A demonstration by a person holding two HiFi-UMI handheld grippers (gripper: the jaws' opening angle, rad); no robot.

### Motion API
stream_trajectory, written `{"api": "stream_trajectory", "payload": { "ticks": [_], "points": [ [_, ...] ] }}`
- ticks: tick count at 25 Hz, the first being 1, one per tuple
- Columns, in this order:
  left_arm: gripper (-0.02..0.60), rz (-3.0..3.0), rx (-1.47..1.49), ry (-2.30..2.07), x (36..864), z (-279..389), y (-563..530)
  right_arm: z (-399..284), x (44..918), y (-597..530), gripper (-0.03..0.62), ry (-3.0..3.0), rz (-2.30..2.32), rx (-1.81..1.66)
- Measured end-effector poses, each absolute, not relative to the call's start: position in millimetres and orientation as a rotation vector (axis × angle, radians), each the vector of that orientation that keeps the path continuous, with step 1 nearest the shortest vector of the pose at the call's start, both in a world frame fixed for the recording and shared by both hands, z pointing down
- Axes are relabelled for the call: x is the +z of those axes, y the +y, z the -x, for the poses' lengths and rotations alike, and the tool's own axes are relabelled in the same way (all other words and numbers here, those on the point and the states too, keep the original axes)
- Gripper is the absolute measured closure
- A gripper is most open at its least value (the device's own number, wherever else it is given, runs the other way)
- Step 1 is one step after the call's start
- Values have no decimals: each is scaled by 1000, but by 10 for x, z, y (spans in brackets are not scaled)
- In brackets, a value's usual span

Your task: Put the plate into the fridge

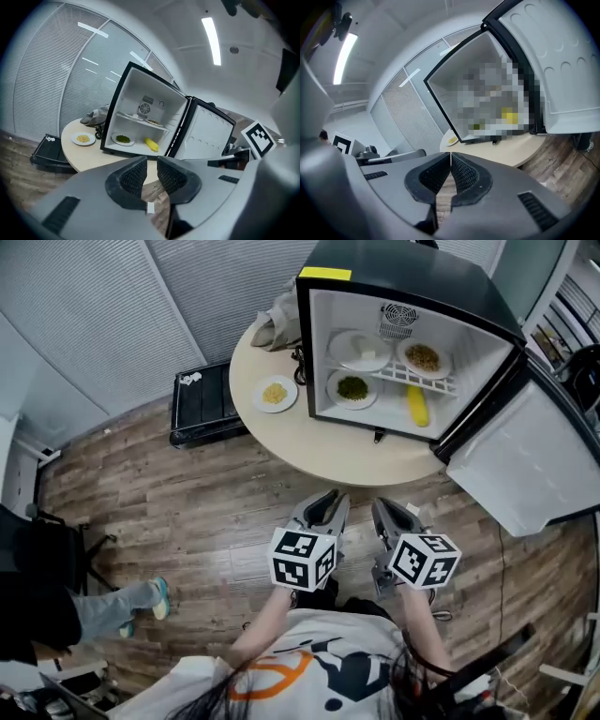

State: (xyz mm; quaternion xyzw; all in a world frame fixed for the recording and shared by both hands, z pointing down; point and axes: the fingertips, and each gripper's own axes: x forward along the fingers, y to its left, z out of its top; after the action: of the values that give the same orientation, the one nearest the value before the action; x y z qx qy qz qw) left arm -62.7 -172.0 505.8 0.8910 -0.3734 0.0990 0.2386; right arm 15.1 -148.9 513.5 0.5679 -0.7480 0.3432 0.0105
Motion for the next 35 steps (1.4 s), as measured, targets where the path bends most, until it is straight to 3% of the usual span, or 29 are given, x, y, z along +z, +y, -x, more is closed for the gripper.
{"api": "stream_trajectory", "payload": {
  "ticks": [18,35],
  "points": [
    [568,-2385,228,-1084,4982,200,-417,-618,5091,-200,576,-2409,-1706,1084],
    [568,-2408,170,-1120,4871,57,204,-791,5120,490,576,-2419,-1641,999]
  ]
}}
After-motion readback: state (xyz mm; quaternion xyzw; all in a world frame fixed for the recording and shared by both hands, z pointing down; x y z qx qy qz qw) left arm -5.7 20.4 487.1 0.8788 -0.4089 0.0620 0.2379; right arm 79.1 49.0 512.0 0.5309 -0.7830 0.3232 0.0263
